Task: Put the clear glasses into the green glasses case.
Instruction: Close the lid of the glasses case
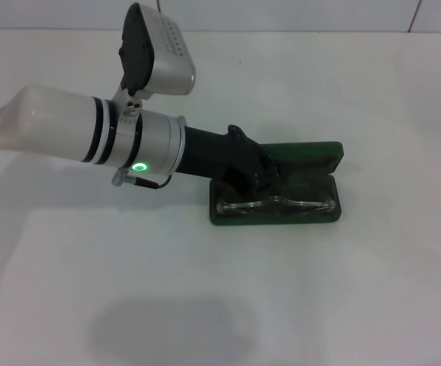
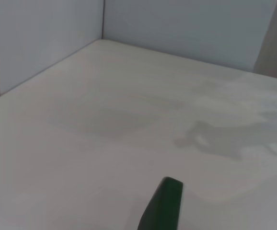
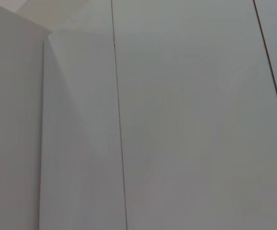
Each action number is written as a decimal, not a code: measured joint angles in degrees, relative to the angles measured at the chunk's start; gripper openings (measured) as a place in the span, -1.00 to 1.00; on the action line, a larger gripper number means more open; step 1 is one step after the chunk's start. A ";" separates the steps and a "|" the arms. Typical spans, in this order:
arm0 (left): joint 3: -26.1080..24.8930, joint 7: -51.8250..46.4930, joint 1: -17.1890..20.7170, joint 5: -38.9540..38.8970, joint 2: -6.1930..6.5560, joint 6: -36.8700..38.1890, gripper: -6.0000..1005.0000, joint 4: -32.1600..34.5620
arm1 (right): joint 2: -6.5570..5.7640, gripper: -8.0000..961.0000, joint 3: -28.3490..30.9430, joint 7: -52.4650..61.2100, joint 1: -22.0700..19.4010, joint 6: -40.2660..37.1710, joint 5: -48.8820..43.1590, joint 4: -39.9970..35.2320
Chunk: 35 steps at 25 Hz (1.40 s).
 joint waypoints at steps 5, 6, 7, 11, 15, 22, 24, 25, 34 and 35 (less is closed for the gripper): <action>0.01 0.29 0.78 0.01 -0.01 1.03 -0.73 0.72 | 0.07 -0.95 0.01 0.00 -0.02 -0.03 0.00 0.00; 0.01 0.28 1.06 0.02 -0.01 1.37 -0.73 1.29 | 0.08 -0.95 0.01 0.00 -0.05 -0.04 0.00 0.00; -0.02 0.15 1.35 0.00 -0.02 1.86 -0.72 2.33 | 0.09 -0.95 0.01 0.00 -0.11 -0.07 0.00 0.00; -0.32 -0.74 1.71 -0.39 0.00 3.60 -0.70 5.93 | -0.01 -0.95 0.28 0.00 -0.42 -0.32 0.00 0.00; -0.57 -1.09 1.80 -1.64 0.21 3.96 -0.68 7.45 | -0.01 -0.95 0.26 0.00 -0.47 -0.39 0.00 0.00; -0.20 -0.95 1.69 -1.84 0.05 -0.66 -0.63 6.31 | 0.11 -0.95 0.01 0.00 -0.20 -0.07 0.00 0.00; -0.12 -0.93 1.51 -1.84 0.01 -1.31 -0.60 6.05 | 0.11 -0.95 0.04 0.00 -0.27 0.01 0.00 0.00; -0.12 -0.92 1.45 -1.88 0.01 -1.54 -0.59 5.99 | 0.11 -0.95 0.04 0.00 -0.27 0.07 0.00 0.00; -0.08 -1.58 0.66 -2.28 -0.09 -5.81 -0.53 3.97 | 0.11 -0.94 0.03 0.00 0.24 0.75 -0.70 0.00; -0.08 -1.61 0.44 -2.31 -0.10 -5.94 -0.53 3.46 | 0.13 -0.94 0.05 0.01 0.24 0.77 -0.70 0.00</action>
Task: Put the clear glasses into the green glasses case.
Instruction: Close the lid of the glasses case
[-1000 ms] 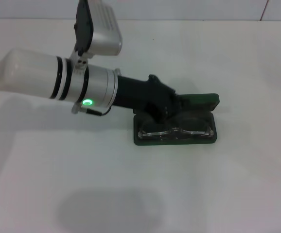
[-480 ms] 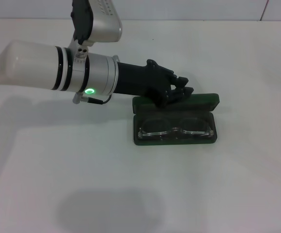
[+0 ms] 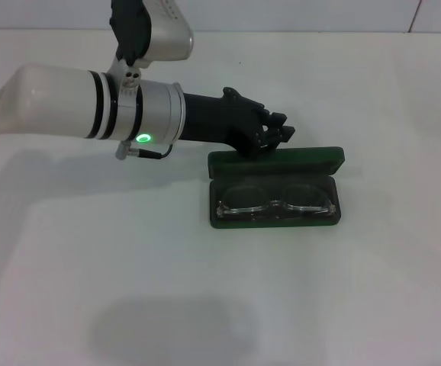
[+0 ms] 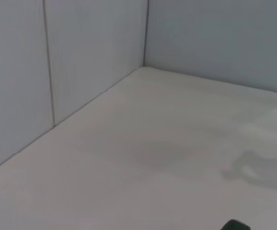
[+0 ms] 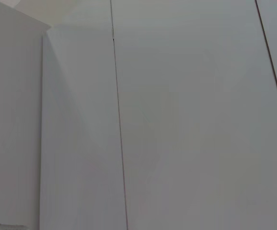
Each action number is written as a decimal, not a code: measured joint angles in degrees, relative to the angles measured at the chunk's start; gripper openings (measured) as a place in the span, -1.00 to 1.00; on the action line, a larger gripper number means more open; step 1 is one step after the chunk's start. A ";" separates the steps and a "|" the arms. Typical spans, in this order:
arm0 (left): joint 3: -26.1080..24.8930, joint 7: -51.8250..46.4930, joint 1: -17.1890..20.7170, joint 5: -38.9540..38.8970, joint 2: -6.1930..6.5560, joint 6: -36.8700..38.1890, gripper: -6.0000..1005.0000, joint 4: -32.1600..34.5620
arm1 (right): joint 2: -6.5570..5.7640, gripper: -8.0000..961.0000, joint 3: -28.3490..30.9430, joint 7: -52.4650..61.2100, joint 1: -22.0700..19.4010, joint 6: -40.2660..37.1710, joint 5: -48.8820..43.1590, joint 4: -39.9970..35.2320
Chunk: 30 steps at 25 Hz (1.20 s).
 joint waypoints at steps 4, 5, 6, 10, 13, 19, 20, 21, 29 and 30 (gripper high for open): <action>0.10 0.22 -0.27 0.10 0.00 0.33 -0.55 -0.99 | 0.03 -0.94 0.02 0.00 0.00 0.02 0.00 0.00; 0.26 0.28 -0.25 0.10 -0.01 0.48 -0.56 -1.01 | 0.03 -0.94 0.02 0.00 0.00 0.03 0.00 0.00; 0.49 0.32 -0.20 0.07 -0.01 0.59 -0.56 -1.02 | 0.03 -0.94 0.02 0.00 0.00 0.05 0.00 0.00; 1.63 0.37 -0.06 -0.16 0.03 0.73 -0.56 -0.99 | 0.05 -0.94 0.03 0.00 0.00 0.05 0.00 0.00; 1.79 0.42 0.01 -0.18 0.06 0.73 -0.56 -1.07 | 0.05 -0.94 -0.01 0.00 0.00 0.05 0.00 0.00; 2.45 0.45 0.20 -0.26 0.02 0.73 -0.56 -1.06 | 0.06 -0.94 0.17 0.00 -0.16 -0.19 0.00 0.00; 2.50 0.45 0.20 -0.26 0.02 0.73 -0.56 -1.05 | 0.08 -0.94 0.19 0.00 -0.17 -0.29 0.00 0.00; 2.69 0.45 0.22 -0.28 0.01 0.73 -0.56 -1.05 | 0.11 -0.94 0.17 0.00 -0.17 -0.32 0.00 0.00; 4.47 0.49 0.46 -0.42 0.01 1.43 -0.55 -1.11 | 0.13 -0.93 -0.01 0.00 -0.26 -0.39 0.00 0.00; 4.56 0.59 0.48 -0.35 0.03 1.78 -0.55 -1.12 | 0.14 -0.93 -0.02 0.00 -0.27 -0.40 0.00 0.00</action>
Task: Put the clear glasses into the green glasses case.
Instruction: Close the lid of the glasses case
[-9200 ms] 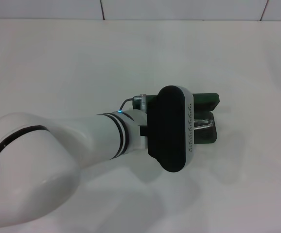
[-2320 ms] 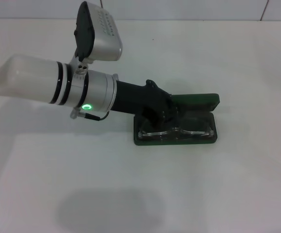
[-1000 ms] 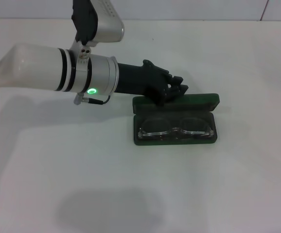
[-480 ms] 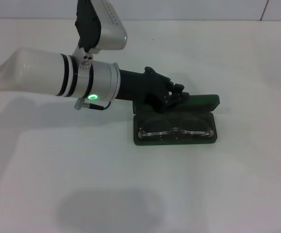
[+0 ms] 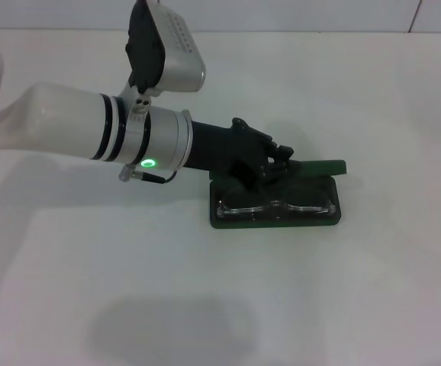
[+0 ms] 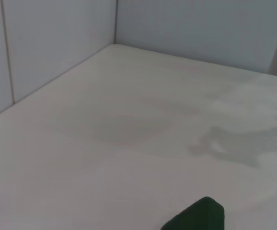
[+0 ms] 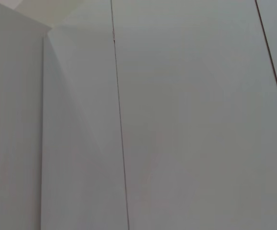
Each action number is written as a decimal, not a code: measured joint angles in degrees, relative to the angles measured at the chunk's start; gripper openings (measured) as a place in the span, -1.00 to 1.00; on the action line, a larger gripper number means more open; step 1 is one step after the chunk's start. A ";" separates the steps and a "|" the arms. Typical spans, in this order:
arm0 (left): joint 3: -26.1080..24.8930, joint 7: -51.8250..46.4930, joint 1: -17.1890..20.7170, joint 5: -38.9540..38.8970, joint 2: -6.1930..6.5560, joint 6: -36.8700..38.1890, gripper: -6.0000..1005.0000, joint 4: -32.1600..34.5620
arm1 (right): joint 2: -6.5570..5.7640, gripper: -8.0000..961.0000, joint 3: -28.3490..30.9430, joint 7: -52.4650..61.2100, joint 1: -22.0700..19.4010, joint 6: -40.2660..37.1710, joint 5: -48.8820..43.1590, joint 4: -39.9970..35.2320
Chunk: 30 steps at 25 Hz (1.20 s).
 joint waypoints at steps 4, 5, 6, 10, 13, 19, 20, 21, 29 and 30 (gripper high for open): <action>0.03 0.97 0.44 0.24 0.04 1.17 -0.55 0.02 | 0.01 -0.93 -0.02 0.00 -0.08 0.00 0.00 0.00; 0.03 1.12 0.67 0.22 0.05 1.37 -0.55 0.10 | 0.03 -0.93 -0.02 0.00 -0.10 -0.01 0.00 0.00; 0.04 1.25 0.94 0.19 0.05 1.52 -0.55 0.19 | 0.05 -0.93 -0.02 0.00 -0.13 -0.03 0.00 0.00; 0.03 1.45 1.41 0.11 0.06 1.78 -0.55 0.36 | 0.09 -0.93 -0.02 0.00 -0.20 -0.08 0.00 0.00; 0.01 1.57 1.59 0.13 0.06 2.29 -0.55 0.27 | 0.09 -0.93 -0.02 0.00 -0.16 -0.10 0.00 0.00; 0.09 2.21 2.87 0.17 -0.03 2.72 -0.54 0.32 | 0.09 -0.93 -0.01 0.00 0.00 -0.16 0.00 0.00; 0.18 2.23 3.05 0.18 -0.06 2.83 -0.54 0.41 | 0.09 -0.92 -0.01 0.00 0.03 -0.16 0.00 0.00; 0.28 2.25 3.16 0.17 -0.07 2.99 -0.54 0.43 | 0.09 -0.92 -0.01 0.00 0.06 -0.17 0.00 0.00; 1.73 4.24 4.46 -2.30 -0.16 4.86 -0.54 0.28 | 0.09 -0.92 0.04 0.00 0.27 -0.17 0.00 0.00; 1.86 4.31 4.52 -2.77 -0.17 5.13 -0.54 0.38 | 0.09 -0.92 0.07 0.00 0.27 -0.16 0.00 0.00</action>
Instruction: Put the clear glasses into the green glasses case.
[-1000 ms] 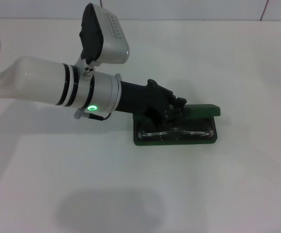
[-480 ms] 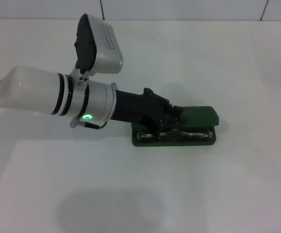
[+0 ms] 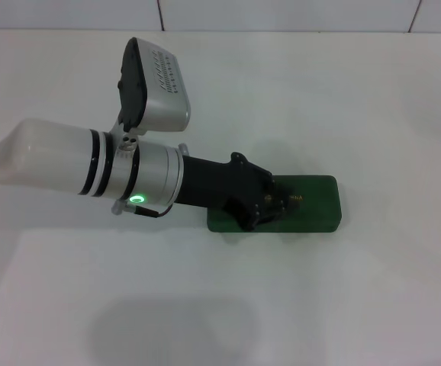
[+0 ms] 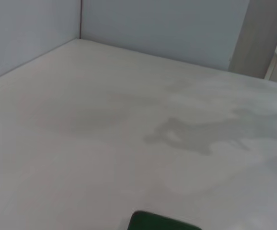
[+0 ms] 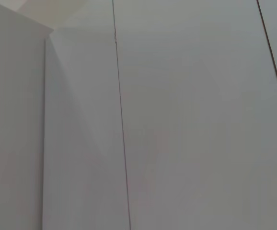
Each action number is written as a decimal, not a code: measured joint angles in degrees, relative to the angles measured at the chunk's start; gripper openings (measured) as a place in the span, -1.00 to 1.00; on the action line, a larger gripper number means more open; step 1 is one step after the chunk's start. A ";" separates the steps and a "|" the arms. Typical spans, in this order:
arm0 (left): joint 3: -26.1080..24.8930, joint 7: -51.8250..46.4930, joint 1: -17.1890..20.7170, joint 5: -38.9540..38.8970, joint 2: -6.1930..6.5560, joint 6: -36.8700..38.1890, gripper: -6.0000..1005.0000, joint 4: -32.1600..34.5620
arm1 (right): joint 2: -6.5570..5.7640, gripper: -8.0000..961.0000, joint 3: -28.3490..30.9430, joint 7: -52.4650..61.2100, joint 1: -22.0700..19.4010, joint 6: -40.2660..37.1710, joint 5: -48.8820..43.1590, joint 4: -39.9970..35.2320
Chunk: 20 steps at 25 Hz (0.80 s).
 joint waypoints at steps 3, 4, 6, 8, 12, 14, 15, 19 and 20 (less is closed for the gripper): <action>0.32 0.51 0.00 -1.66 0.11 2.01 -0.54 0.16 | 0.00 -0.92 0.16 0.00 -0.10 0.04 0.00 0.00; 0.26 0.57 0.01 -1.86 0.14 2.70 -0.54 0.49 | 0.00 -0.92 0.24 0.00 -0.20 0.03 0.00 0.00; -0.04 0.50 0.26 -2.45 0.24 4.82 -0.54 2.03 | -0.04 -0.92 0.45 0.00 -0.42 0.01 0.00 0.00; -0.13 0.23 1.11 -3.11 0.37 7.22 -0.54 4.48 | -0.18 -0.92 0.55 0.01 -0.62 -0.01 0.00 0.00; -3.66 1.74 4.40 -3.62 0.83 15.66 -0.53 9.54 | -0.30 -0.92 0.43 0.28 -0.52 -0.02 0.00 0.00; -7.92 3.48 5.72 -3.71 0.80 20.59 -0.53 9.83 | -0.49 -0.92 -0.12 0.84 -0.21 0.04 -0.35 -0.10; -11.37 4.29 6.65 -3.83 0.71 23.94 -0.47 9.79 | -0.72 -0.92 -0.50 2.03 0.15 0.49 -1.65 -0.53; -22.21 2.41 9.12 -4.40 1.75 33.70 -0.20 8.89 | -1.63 -0.91 -1.02 6.46 2.75 3.01 -10.40 -2.43; -24.76 1.20 9.61 -4.41 2.55 36.75 -0.13 8.42 | -1.61 -0.91 -1.08 6.73 3.88 3.21 -13.81 -3.26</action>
